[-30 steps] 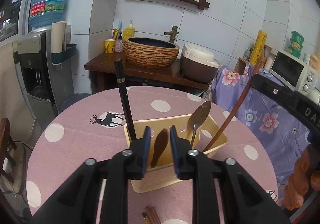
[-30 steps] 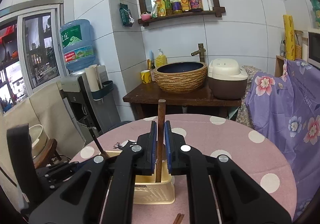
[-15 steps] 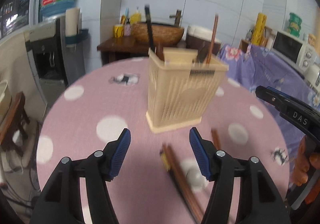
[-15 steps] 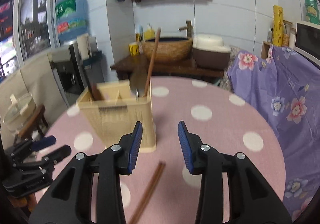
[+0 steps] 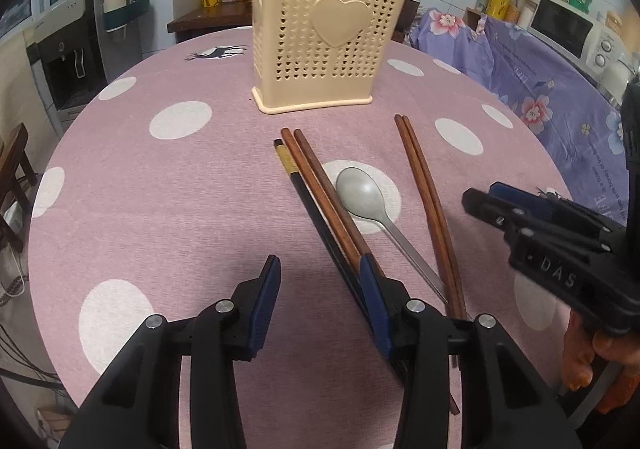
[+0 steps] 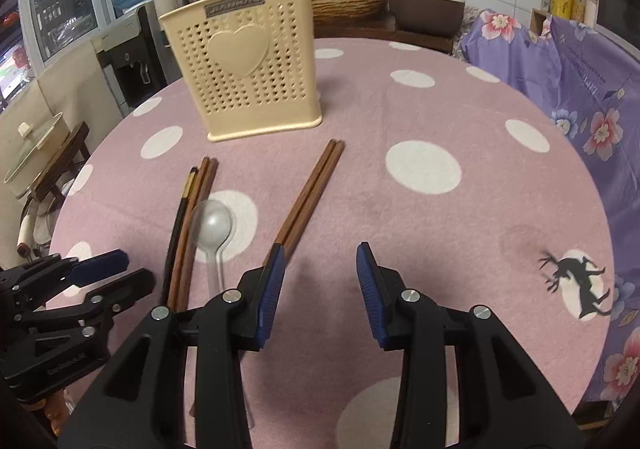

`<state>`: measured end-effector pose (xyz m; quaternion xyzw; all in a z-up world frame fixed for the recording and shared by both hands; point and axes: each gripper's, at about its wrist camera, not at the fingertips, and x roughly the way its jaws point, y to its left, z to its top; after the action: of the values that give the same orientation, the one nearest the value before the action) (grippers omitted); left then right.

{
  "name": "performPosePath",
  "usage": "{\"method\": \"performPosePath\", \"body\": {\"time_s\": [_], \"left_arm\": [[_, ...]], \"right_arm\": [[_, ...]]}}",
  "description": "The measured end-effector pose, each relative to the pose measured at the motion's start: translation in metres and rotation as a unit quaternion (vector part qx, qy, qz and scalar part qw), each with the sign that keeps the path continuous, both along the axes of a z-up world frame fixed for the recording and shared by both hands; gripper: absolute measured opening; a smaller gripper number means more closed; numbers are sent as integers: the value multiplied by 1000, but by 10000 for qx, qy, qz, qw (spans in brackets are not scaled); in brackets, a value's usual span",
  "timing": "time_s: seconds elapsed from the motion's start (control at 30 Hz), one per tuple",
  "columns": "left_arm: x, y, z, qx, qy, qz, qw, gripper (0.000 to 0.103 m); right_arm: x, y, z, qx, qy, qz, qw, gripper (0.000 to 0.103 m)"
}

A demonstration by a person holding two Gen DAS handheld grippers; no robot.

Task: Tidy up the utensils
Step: 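Move both tools back down to the remaining chopsticks on the table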

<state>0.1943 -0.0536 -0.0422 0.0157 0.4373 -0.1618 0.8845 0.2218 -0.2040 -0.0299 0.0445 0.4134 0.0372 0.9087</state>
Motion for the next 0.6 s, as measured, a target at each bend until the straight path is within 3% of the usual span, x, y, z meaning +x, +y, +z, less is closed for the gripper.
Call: {"method": "performPosePath", "body": {"time_s": [0.2,0.37,0.47,0.6], "left_arm": [[4,-6,-9,213,-18,38,9998,39],[5,-1,-10,386,-21,107,9992,39],[9,17,-7,364,28,317,9988,39],[12,36,0,173,4,555,9983,39]], "right_arm": [[6,13,-11,-160,200,113,9996,38],[5,-3,-12,-289,324,-84,9990,38],[1,-22,-7,-389,298,-404,9980,38],[2,-38,1,-101,239,-493,9984,38]]}}
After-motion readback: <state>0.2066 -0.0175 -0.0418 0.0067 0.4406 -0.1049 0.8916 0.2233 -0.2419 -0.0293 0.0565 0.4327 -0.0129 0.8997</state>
